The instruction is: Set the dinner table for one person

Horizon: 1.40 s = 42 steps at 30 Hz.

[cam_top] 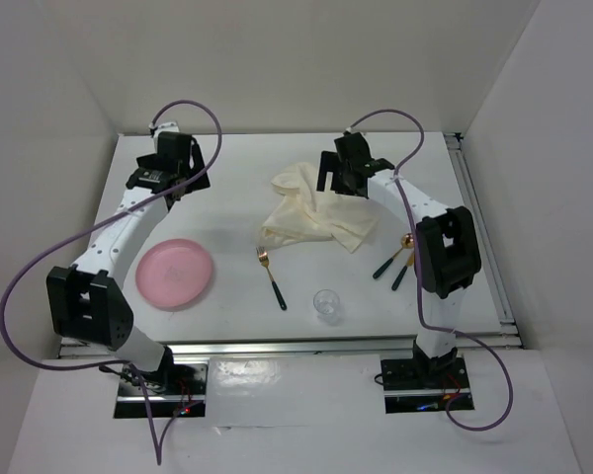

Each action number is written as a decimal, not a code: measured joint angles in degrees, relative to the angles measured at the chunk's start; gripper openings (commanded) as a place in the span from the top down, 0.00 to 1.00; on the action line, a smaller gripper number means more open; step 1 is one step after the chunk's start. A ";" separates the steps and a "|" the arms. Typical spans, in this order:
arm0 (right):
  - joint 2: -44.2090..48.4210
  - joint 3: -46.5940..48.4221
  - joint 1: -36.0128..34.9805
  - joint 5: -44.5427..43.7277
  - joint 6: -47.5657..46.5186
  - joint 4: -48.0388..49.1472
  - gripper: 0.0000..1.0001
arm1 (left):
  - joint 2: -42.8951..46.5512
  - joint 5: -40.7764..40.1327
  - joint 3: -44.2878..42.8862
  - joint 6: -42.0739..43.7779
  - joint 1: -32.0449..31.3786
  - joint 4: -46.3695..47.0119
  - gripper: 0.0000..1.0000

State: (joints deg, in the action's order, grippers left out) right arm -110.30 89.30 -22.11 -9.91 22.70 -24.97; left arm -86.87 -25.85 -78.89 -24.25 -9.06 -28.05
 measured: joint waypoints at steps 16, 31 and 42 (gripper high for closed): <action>-9.11 11.23 0.39 1.33 -3.56 -3.85 0.02 | -3.34 10.32 -3.41 -1.44 -1.92 -6.58 0.25; -26.60 32.30 -6.82 5.49 -21.44 -1.53 0.06 | -12.85 41.35 -0.24 -4.63 -4.57 -1.84 0.24; -31.65 36.68 -12.20 6.49 -26.23 1.88 0.15 | -15.72 49.11 4.59 -6.43 -5.84 3.13 0.23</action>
State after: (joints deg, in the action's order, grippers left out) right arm -141.95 125.97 -34.30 -3.42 -3.53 -23.09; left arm -102.59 23.27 -74.30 -30.68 -14.90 -24.93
